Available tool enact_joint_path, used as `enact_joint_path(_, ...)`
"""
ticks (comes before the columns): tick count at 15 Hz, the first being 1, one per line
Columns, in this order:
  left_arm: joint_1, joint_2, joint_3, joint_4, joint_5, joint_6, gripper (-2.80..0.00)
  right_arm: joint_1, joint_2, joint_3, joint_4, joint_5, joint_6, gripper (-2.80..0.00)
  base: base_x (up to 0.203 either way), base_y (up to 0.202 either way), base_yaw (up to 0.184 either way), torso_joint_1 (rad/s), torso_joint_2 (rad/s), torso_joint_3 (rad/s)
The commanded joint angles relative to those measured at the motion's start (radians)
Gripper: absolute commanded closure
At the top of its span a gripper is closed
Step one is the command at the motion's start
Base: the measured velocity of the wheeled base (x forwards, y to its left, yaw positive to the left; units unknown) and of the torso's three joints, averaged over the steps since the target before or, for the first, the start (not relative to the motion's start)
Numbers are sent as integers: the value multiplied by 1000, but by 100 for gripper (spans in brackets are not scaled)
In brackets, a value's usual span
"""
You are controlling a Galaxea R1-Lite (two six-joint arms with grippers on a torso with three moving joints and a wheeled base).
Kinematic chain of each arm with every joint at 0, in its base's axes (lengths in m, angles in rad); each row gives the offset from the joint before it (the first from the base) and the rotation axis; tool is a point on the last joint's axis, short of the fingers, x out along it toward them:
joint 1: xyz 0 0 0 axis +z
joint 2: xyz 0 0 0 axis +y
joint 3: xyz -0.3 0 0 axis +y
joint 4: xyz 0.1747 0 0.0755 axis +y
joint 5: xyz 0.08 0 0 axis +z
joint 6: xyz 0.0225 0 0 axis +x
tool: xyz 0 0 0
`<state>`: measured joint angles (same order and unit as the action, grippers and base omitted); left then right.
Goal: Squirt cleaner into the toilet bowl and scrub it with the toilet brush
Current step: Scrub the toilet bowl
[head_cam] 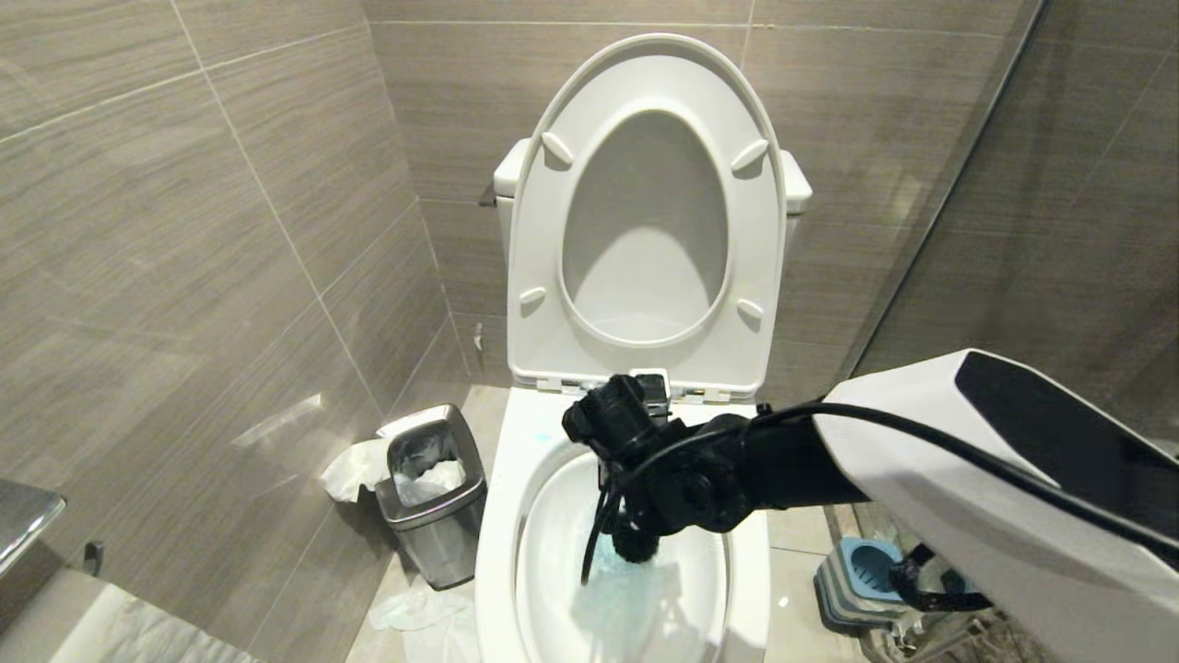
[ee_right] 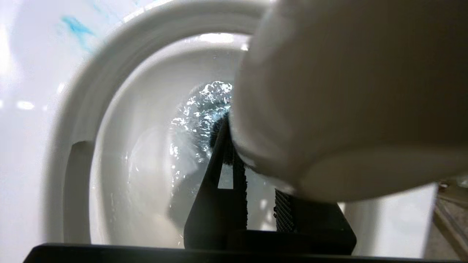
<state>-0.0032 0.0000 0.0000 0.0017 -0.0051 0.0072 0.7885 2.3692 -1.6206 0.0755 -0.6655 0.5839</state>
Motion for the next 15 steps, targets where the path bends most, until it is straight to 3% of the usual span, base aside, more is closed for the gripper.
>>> enact_joint_path(1, 0, 0, 1, 0, -1, 0, 0, -1, 131, -39, 3, -5, 18, 0, 0, 0, 0, 0, 0, 0)
enact_joint_path(8, 0, 0, 1, 0, 0, 0, 0, -1, 196, -95, 6, -17, 48, 0, 0, 0, 0, 0, 0, 0)
enact_joint_path(15, 0, 1, 0, 1, 0, 0, 0, -1, -154, -21, 39, -15, 25, 0, 0, 0, 0, 0, 0, 0)
